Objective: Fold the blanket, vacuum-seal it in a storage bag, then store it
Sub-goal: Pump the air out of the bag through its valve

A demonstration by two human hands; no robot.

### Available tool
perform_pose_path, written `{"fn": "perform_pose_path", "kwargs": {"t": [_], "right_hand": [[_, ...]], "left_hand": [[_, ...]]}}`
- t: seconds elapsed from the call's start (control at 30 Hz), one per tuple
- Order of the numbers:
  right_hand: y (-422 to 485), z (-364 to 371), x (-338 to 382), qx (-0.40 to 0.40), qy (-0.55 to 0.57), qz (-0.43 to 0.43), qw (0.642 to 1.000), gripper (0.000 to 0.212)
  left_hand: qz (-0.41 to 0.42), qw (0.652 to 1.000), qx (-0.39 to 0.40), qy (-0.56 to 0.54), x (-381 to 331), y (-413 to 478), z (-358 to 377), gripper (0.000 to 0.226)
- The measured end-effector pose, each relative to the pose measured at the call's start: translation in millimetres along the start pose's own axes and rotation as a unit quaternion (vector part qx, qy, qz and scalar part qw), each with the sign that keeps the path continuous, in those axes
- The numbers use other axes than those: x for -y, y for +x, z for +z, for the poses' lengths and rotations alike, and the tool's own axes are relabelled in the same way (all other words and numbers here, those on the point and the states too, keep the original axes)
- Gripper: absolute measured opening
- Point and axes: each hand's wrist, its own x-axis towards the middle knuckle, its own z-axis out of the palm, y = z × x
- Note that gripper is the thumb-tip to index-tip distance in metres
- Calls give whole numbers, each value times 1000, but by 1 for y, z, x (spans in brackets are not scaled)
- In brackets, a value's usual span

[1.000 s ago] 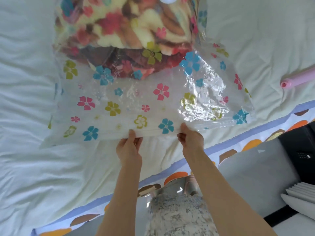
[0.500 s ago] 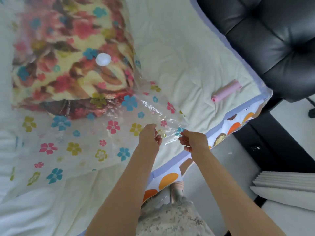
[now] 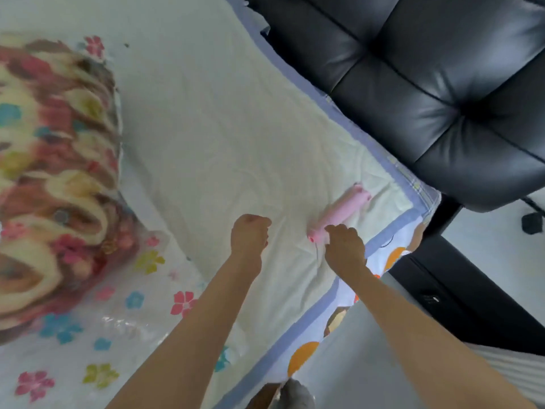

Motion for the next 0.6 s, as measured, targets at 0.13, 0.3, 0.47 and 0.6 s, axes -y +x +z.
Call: {"fn": "perform_pose_path", "kwargs": {"t": [0.13, 0.3, 0.47, 0.6], "right_hand": [[65, 29, -24, -12, -145, -120, 982, 46], [96, 36, -16, 3, -216, -267, 939, 48], [91, 13, 67, -40, -106, -360, 926, 51], [68, -27, 153, -70, 4, -374, 925, 38]], "left_hand": [[18, 998, -40, 50, -4, 44, 11, 10], [105, 973, -113, 174, -12, 59, -20, 7], [204, 890, -269, 306, -25, 49, -94, 3], [239, 815, -398, 347, -35, 25, -172, 14]]}}
